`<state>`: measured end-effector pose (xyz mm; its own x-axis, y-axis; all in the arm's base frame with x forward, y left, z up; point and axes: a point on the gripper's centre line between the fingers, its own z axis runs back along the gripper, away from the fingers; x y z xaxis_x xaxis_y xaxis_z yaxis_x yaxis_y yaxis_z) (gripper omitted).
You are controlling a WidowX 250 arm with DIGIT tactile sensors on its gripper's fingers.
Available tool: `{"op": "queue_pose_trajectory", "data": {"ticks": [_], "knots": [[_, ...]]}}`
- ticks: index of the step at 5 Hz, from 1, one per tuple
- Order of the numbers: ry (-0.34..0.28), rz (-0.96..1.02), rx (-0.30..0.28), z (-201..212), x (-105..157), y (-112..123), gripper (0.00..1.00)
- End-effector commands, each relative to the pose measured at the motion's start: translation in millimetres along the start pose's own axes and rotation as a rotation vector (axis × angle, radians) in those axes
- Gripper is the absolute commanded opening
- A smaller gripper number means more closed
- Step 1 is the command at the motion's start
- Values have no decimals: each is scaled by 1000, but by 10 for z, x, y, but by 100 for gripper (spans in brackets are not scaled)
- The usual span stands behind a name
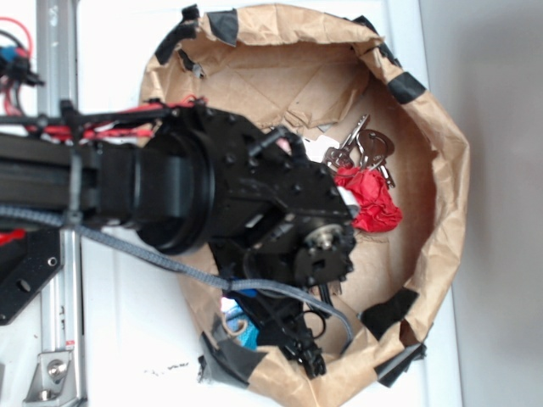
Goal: Grab the blue cloth.
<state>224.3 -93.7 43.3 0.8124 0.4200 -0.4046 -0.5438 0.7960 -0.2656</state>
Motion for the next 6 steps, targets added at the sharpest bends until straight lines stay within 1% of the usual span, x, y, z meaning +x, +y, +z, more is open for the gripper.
{"op": "queue_pose_trajectory", "data": {"ticks": [1,2,3,4,5,6], "knots": [[-39,-64,17,-304,-104,24,100],[-104,-80,10,-394,-106,55,0],[-197,-114,18,-393,-97,114,0],[-235,-132,5,-295,-79,133,0],[-312,-160,42,-84,-28,143,0],[-418,-193,81,263,52,232,0]]}}
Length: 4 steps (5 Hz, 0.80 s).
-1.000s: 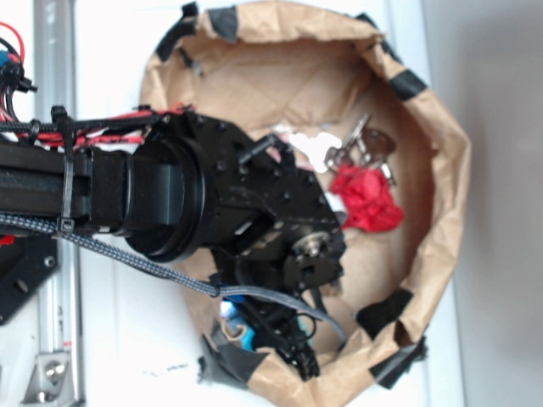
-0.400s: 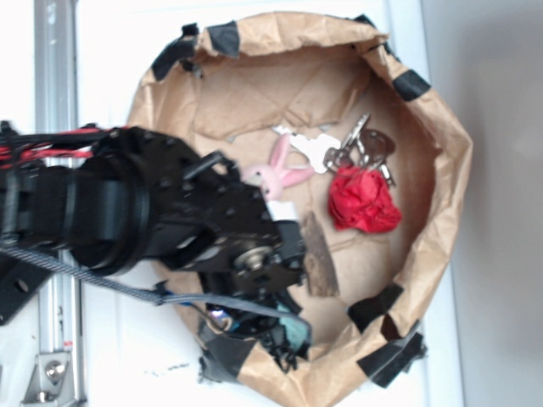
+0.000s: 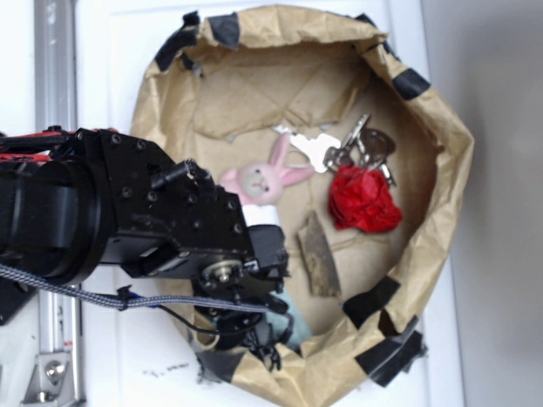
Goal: Grab the blue cloth.
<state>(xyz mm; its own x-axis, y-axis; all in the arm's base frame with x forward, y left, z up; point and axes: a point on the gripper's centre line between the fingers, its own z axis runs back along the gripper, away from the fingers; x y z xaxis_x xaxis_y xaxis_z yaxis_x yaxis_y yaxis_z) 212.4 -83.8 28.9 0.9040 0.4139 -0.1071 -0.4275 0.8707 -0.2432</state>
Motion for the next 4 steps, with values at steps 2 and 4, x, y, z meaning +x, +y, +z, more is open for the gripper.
{"op": "queue_pose_trajectory", "data": {"ticks": [2,4], "knots": [[-265,-146,55,1289,460,150,0],[-224,-167,392,1538,247,157,0]]}}
